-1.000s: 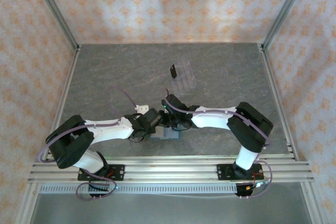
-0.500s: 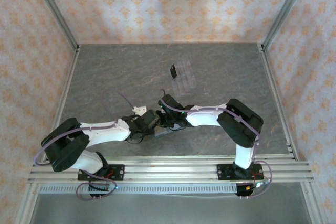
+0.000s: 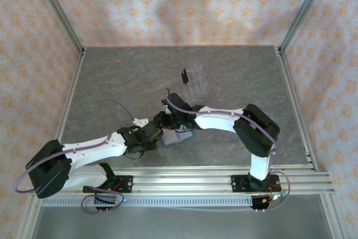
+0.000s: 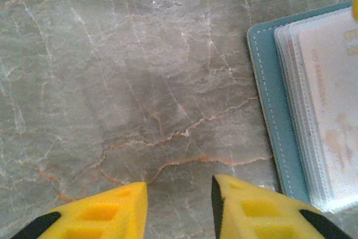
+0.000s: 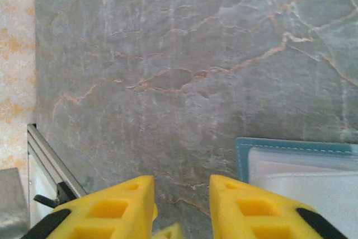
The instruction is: Put the credit cards into the card holder
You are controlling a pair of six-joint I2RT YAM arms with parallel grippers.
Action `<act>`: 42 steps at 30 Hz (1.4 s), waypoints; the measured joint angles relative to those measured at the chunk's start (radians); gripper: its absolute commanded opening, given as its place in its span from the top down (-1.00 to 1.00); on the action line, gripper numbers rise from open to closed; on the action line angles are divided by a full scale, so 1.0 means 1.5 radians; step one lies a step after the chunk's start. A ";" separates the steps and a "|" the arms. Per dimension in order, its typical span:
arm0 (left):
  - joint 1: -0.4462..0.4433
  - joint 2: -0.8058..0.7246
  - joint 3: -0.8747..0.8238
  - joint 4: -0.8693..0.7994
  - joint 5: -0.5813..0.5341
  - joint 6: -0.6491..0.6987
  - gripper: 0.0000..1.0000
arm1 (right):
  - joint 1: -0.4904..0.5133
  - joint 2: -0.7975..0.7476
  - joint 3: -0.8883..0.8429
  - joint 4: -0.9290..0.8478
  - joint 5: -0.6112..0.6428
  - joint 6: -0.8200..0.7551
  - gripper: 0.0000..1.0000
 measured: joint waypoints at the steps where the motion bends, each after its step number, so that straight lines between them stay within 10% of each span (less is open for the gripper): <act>1: 0.000 0.000 0.008 -0.005 0.004 0.004 0.11 | -0.001 0.000 0.010 -0.012 -0.002 -0.008 0.30; 11: 0.022 0.002 0.108 -0.016 0.035 0.040 -0.17 | -0.081 -0.055 0.027 -0.108 0.009 -0.052 0.27; 25: 0.046 0.215 0.203 -0.012 0.067 0.091 -0.02 | -0.233 -0.085 0.137 -0.298 0.115 -0.162 0.16; 42: 0.053 0.227 0.147 0.072 0.073 0.101 0.28 | -0.249 0.163 0.449 -0.436 0.211 -0.284 0.45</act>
